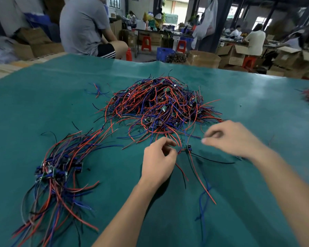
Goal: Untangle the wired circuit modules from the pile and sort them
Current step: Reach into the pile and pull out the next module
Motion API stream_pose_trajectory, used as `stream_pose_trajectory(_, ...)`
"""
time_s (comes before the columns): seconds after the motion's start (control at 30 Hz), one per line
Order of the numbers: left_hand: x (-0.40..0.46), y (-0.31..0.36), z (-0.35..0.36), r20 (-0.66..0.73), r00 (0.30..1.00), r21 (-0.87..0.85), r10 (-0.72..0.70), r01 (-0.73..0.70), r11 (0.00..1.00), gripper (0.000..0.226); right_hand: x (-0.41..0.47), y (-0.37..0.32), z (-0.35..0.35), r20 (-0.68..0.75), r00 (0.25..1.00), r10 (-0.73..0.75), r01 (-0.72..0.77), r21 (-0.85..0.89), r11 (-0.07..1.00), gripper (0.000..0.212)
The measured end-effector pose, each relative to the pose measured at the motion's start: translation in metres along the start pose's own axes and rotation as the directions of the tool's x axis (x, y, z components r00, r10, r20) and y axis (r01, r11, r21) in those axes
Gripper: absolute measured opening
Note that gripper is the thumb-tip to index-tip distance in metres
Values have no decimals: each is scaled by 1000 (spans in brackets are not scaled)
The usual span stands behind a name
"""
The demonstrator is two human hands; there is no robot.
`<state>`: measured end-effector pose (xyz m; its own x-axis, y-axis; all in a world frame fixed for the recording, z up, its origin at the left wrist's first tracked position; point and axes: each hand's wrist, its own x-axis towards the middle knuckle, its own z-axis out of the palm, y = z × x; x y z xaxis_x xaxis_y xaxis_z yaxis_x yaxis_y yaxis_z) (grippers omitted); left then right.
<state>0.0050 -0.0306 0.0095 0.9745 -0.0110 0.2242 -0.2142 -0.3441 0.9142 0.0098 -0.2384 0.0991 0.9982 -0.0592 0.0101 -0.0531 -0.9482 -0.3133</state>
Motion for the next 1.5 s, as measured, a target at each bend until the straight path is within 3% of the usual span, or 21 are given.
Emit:
stream_pose_trajectory(0.1,1,-1,-1,21,1000,-22,-21,21,1000,17,12,-27,47,89,996,-30,29,14,999,34)
stream_pose_trajectory(0.17,2,-3,-2,29,999,-39,-34,35,999,17,18,-29,62,6,1000,-9,9,47,999,28)
stream_pose_trajectory(0.23,2,-4,-2,34,999,-50,-27,29,998,15,16,-27,65,-99,995,3,21,239,971,24)
stream_pose_trajectory(0.27,2,-4,-1,41,999,-64,-21,24,998,13,13,-27,66,-131,991,21,36,417,908,22)
stream_pose_trajectory(0.33,2,-2,-1,56,998,-111,-6,13,994,9,3,-31,66,-149,988,39,90,763,641,20)
stream_pose_trajectory(0.37,1,-1,-1,69,998,-150,-6,16,989,11,-2,-33,66,-157,987,46,111,851,514,19)
stream_pose_trajectory(0.43,0,2,-2,129,991,-264,-20,54,963,14,-11,-37,72,-182,980,80,141,919,367,19)
stream_pose_trajectory(0.53,1,3,-5,258,966,-379,0,102,920,15,-17,-41,86,-184,970,161,134,951,279,23)
stream_pose_trajectory(0.63,0,1,-6,375,926,-483,45,154,862,18,-20,-46,96,-214,952,220,155,954,255,25)
stream_pose_trajectory(0.7,-1,1,-4,414,908,-549,70,187,815,15,-20,-46,96,-264,931,253,178,932,317,27)
stream_pose_trajectory(0.83,-1,-1,0,391,920,-560,10,229,796,9,-21,-47,97,-280,928,247,175,911,375,26)
stream_pose_trajectory(0.97,0,-2,-2,393,918,-575,-42,281,768,15,-21,-45,98,-316,919,237,179,867,465,12)
stream_pose_trajectory(1.07,1,-3,0,362,928,-579,-89,299,759,13,-20,-43,98,-328,910,252,176,858,482,21)
stream_pose_trajectory(1.17,3,-3,1,349,930,-572,-115,308,760,16,-20,-42,98,-240,937,255,106,889,445,30)
stream_pose_trajectory(1.33,3,-7,0,372,927,-544,-56,266,796,19,-18,-36,93,-78,982,169,29,961,274,13)
stream_pose_trajectory(1.4,2,-7,-1,401,915,-512,-35,256,820,20,-18,-31,88,1,994,105,-18,987,159,24)
stream_pose_trajectory(1.5,1,-6,-3,461,887,-464,-10,251,849,22,-19,-21,82,74,997,15,-75,991,112,28)
